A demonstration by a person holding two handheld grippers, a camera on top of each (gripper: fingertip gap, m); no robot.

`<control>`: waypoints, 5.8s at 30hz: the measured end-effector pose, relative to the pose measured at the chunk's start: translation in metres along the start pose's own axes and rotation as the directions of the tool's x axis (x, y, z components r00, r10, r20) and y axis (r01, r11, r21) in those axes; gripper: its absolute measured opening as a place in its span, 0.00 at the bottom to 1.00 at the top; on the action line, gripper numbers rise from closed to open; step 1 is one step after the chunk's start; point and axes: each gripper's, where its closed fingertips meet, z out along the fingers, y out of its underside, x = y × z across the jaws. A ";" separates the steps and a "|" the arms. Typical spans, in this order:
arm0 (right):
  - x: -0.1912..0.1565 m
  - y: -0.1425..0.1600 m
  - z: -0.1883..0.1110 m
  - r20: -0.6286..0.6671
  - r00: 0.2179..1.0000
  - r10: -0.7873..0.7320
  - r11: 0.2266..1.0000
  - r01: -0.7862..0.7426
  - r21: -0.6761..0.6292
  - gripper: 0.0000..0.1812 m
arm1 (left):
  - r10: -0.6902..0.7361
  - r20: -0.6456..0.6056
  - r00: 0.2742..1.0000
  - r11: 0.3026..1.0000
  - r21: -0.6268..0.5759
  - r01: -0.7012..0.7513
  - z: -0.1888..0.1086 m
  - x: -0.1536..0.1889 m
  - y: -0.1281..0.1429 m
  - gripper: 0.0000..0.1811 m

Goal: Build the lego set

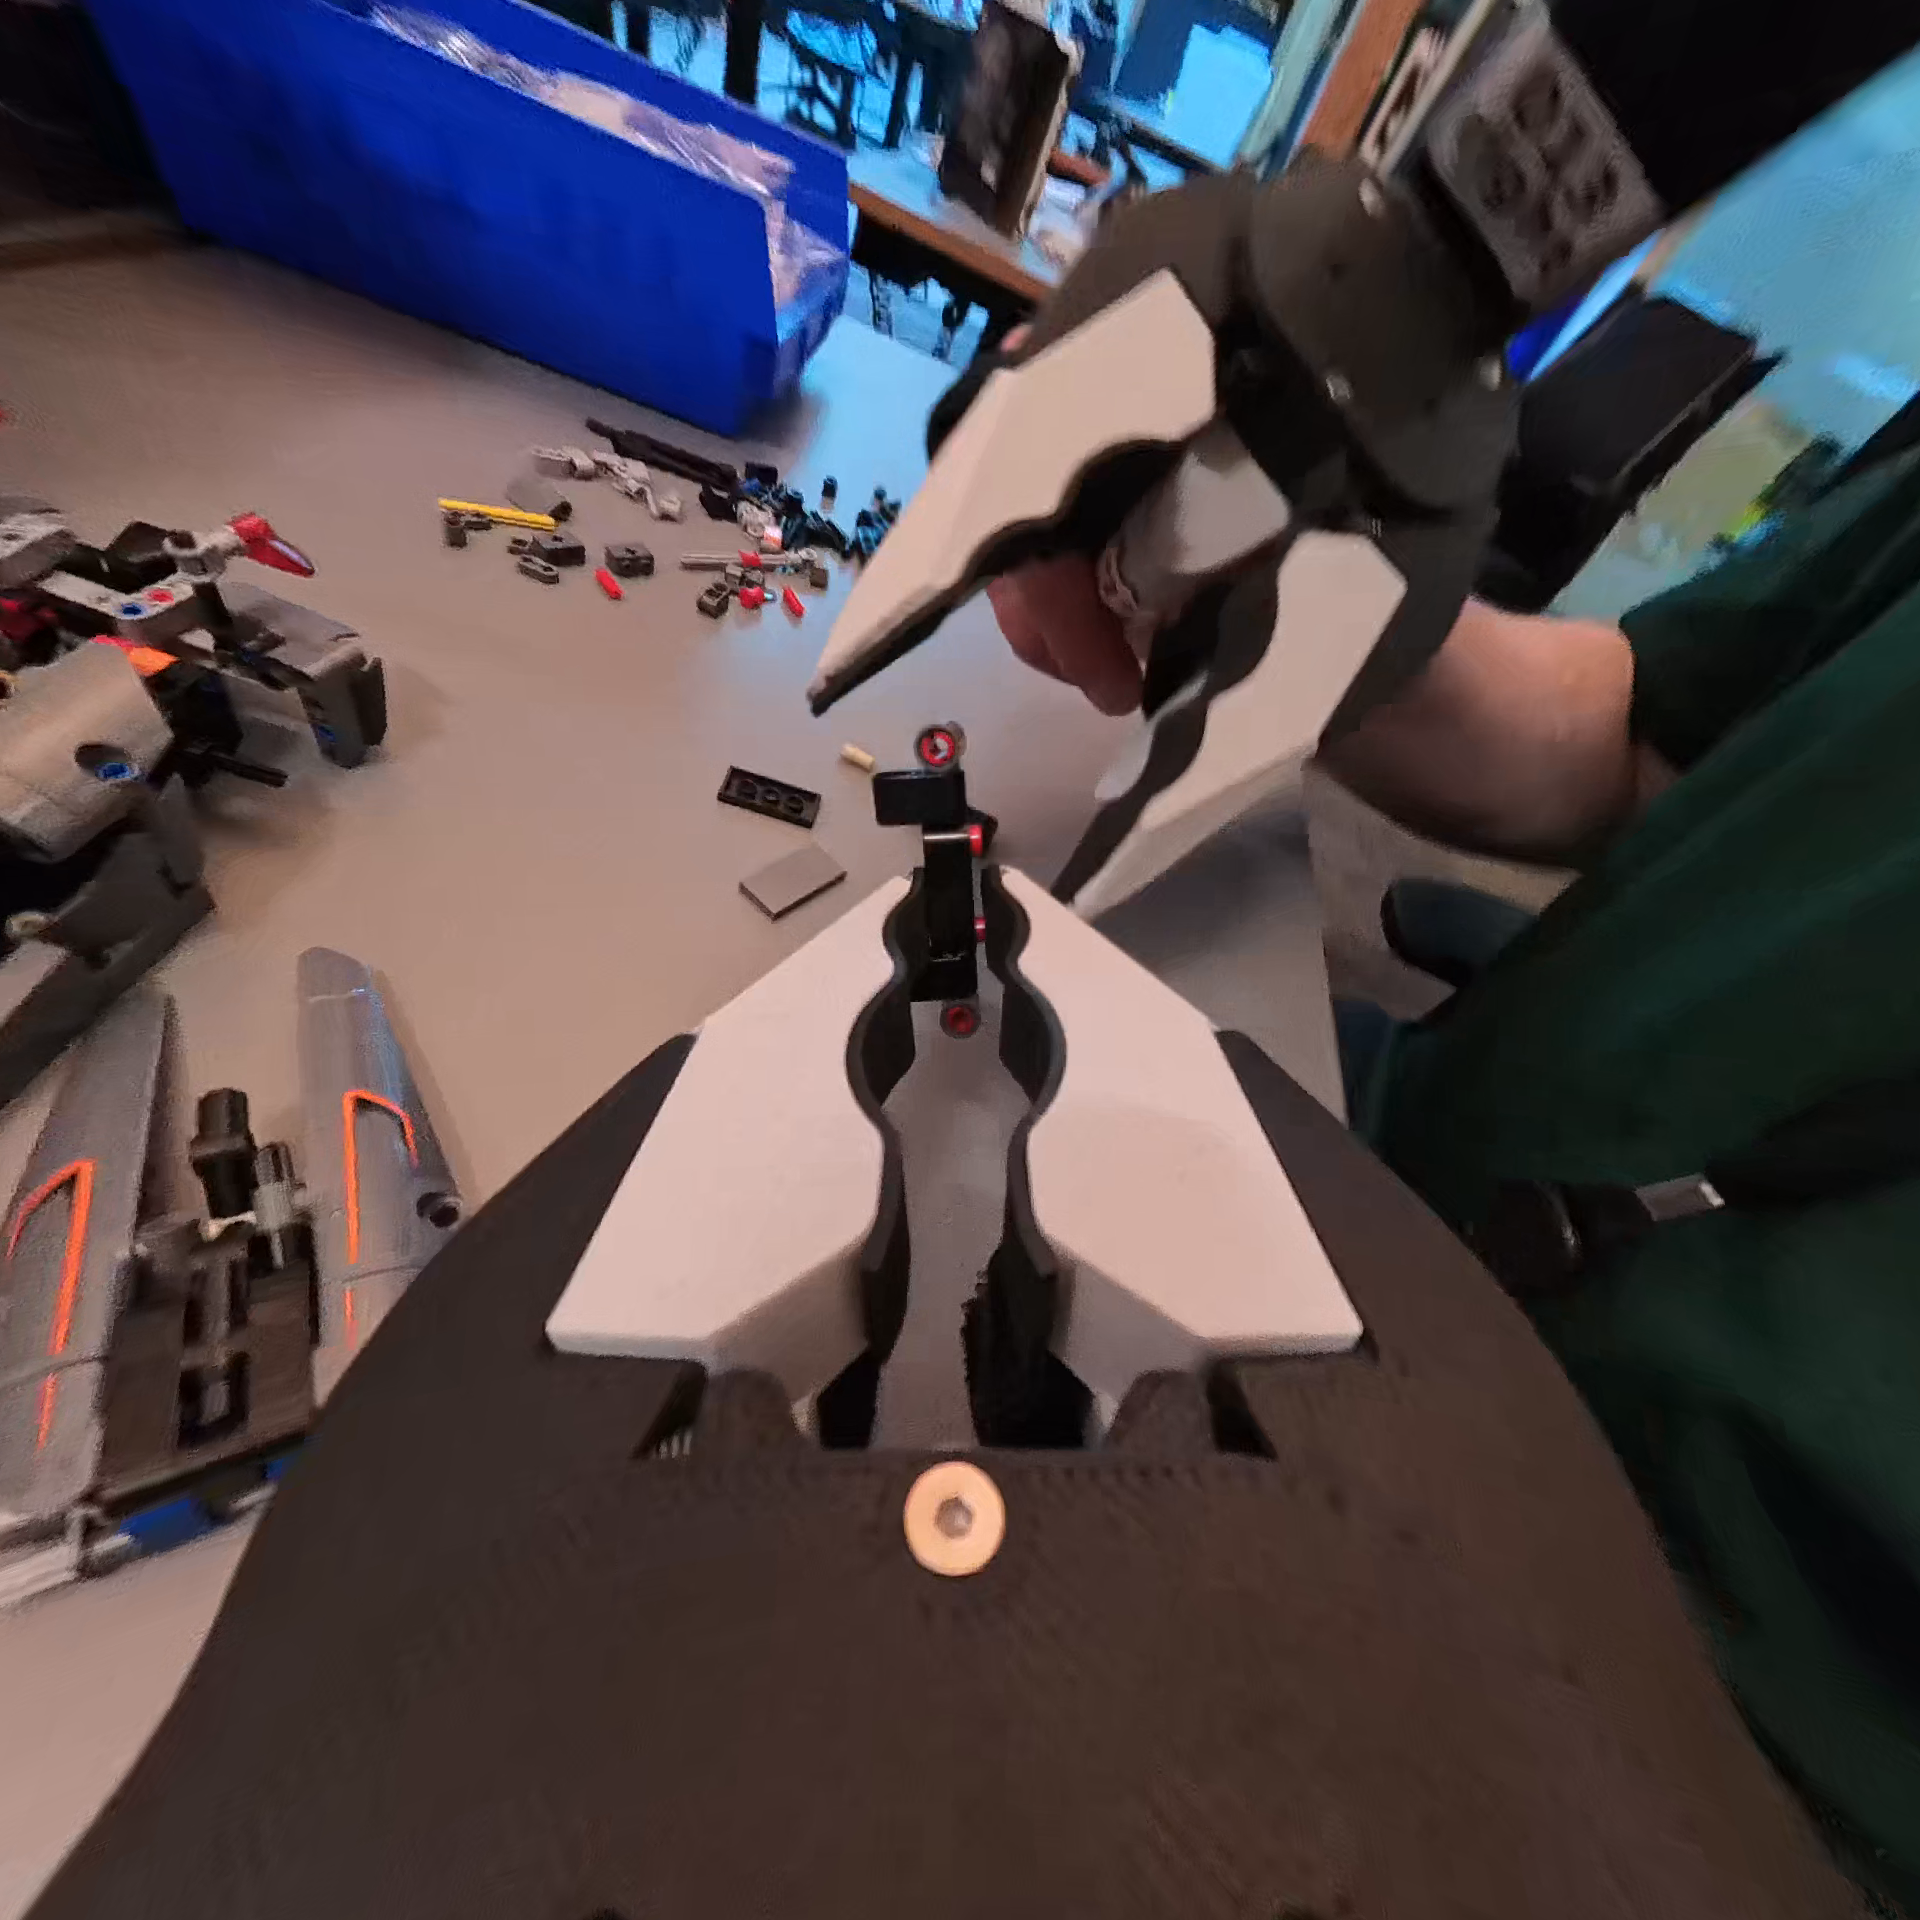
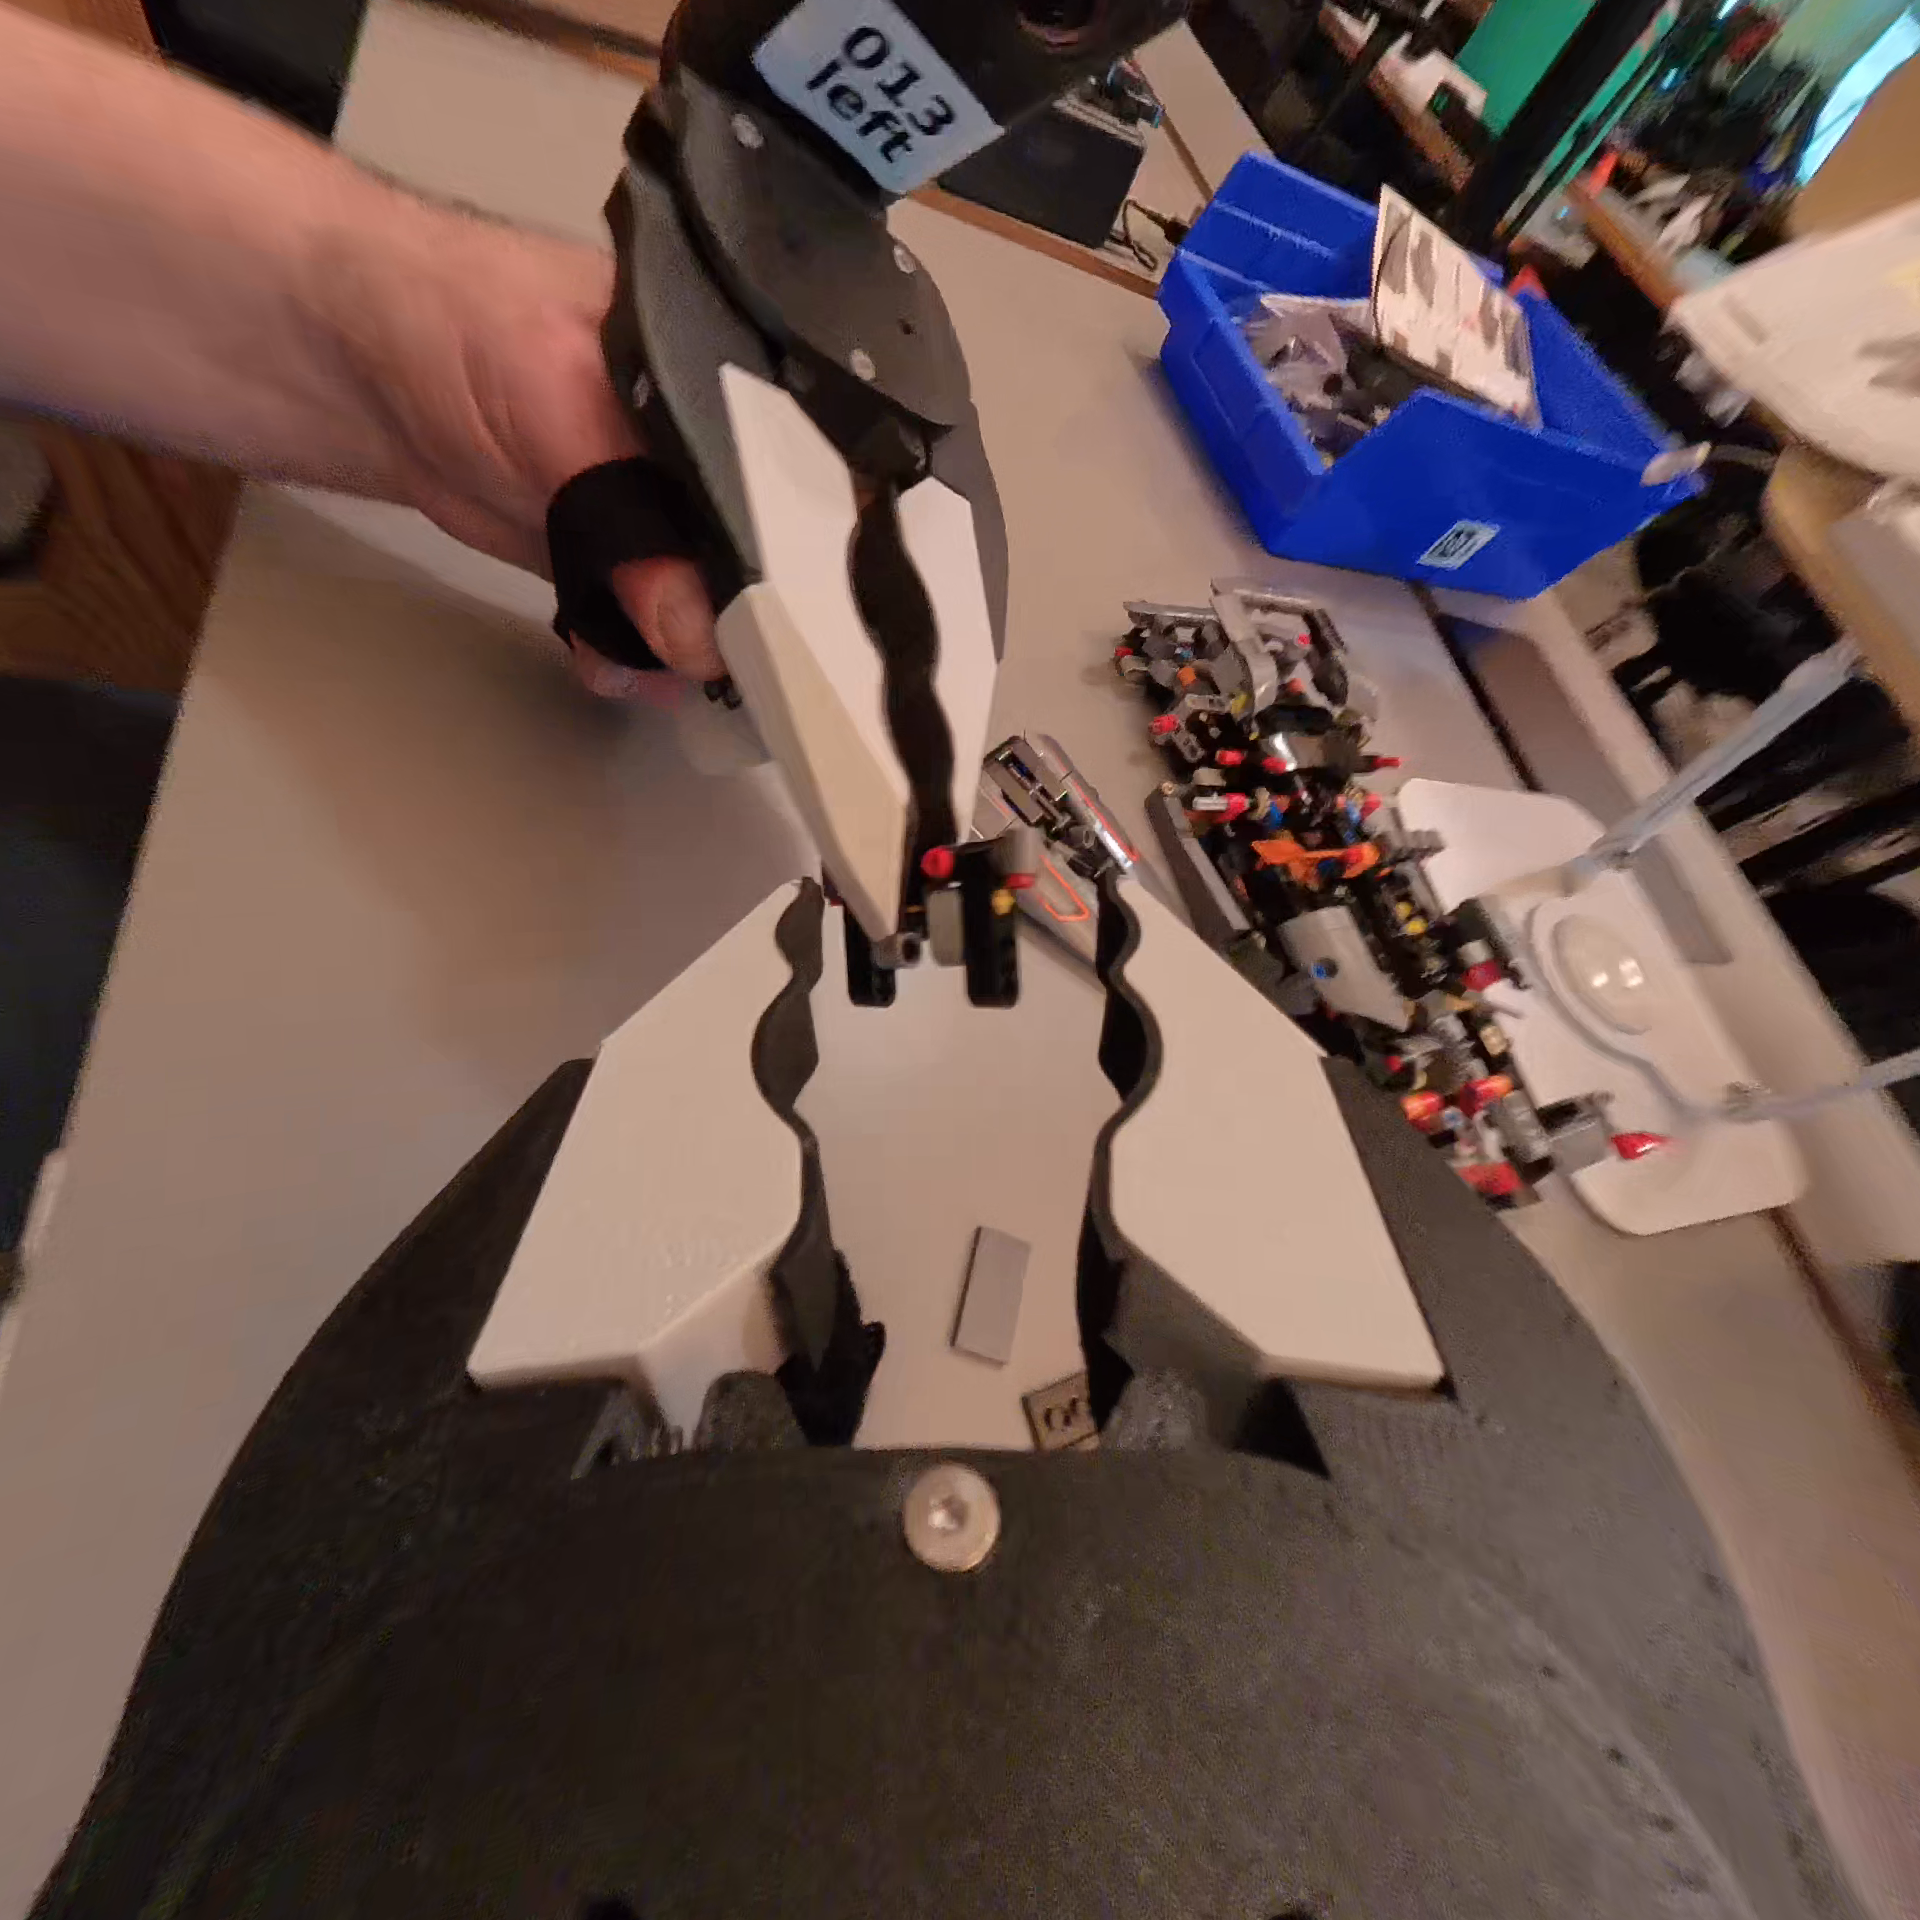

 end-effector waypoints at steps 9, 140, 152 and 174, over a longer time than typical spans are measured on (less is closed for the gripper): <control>-0.013 0.013 -0.011 0.250 0.953 0.171 0.984 -0.153 -0.092 0.03 | 0.247 -0.114 0.962 0.942 -0.207 -0.266 0.007 0.006 0.002 0.04; 0.087 0.009 -0.043 0.227 0.636 0.737 0.576 -0.768 0.281 0.20 | 0.571 0.425 0.702 0.775 0.003 -0.632 0.018 -0.057 -0.076 0.24; 0.074 0.075 -0.071 -0.069 0.695 0.716 0.697 -0.705 0.134 0.27 | 0.562 0.405 0.721 0.791 -0.010 -0.611 0.024 -0.061 -0.069 0.24; 0.040 0.130 -0.086 -0.274 0.765 0.582 0.758 -0.633 -0.157 0.23 | 0.554 0.410 0.725 0.798 -0.011 -0.603 0.020 -0.063 -0.069 0.24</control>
